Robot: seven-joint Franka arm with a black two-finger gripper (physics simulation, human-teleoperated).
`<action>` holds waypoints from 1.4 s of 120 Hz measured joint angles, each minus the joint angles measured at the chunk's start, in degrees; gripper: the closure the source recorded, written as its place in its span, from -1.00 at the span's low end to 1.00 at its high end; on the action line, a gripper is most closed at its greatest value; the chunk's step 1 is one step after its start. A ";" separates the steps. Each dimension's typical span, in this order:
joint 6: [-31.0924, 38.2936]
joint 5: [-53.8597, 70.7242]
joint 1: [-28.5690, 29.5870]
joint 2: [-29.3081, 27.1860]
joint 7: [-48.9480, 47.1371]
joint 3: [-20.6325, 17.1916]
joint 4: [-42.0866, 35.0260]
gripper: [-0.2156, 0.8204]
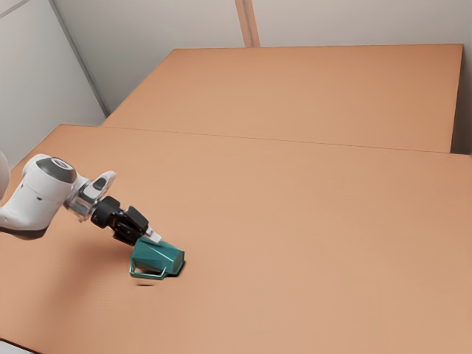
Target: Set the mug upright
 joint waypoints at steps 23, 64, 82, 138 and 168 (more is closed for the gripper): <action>-0.44 -0.08 0.05 -0.42 1.15 0.00 0.27 0.72; -4.69 -0.12 -1.25 -5.14 2.42 0.10 0.10 0.89; -6.41 1.75 -2.73 -8.19 2.31 0.30 1.22 0.91; 4.31 34.62 -5.23 -8.04 -8.43 -11.07 14.49 0.92; 13.11 42.46 -6.75 -7.92 -15.87 -13.86 12.82 0.92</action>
